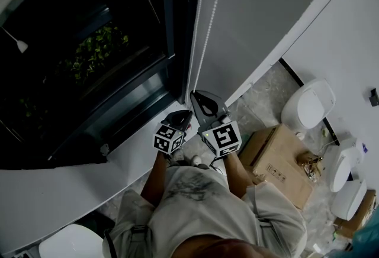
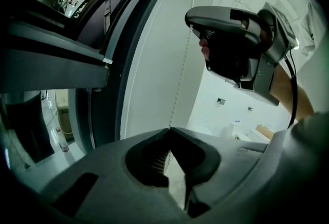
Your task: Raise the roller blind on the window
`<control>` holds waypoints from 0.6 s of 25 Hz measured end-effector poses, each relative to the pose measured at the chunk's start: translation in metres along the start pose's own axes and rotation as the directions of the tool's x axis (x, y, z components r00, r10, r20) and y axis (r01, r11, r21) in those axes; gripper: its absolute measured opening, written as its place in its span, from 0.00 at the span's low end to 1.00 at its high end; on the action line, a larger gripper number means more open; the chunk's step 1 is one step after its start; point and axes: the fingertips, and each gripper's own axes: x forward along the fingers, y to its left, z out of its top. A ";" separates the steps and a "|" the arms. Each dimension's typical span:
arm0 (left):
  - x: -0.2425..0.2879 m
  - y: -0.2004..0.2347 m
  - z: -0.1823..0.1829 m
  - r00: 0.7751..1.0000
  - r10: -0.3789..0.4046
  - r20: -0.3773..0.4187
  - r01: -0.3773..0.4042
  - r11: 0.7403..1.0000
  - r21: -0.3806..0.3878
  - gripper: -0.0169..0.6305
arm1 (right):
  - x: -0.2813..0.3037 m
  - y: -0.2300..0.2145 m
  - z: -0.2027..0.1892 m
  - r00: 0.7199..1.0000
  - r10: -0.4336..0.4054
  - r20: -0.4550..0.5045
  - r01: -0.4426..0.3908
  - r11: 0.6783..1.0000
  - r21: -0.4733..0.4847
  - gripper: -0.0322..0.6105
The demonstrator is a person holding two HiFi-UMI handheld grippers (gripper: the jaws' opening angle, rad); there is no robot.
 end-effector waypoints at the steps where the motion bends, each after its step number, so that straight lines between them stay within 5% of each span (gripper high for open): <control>1: 0.000 0.000 -0.001 1.000 -0.003 0.001 0.003 1.000 -0.001 0.04 | 0.000 0.000 -0.001 1.000 0.000 0.000 0.000 1.000 0.002 0.07; 10: -0.009 -0.013 0.001 0.999 -0.023 -0.047 0.025 0.999 0.043 0.08 | 0.000 -0.002 0.001 1.000 0.004 0.004 -0.004 1.000 -0.009 0.07; 15: -0.030 -0.019 0.042 0.999 -0.030 0.022 0.029 0.997 0.068 0.14 | 0.000 -0.004 -0.001 1.000 0.004 0.005 -0.004 1.000 -0.009 0.07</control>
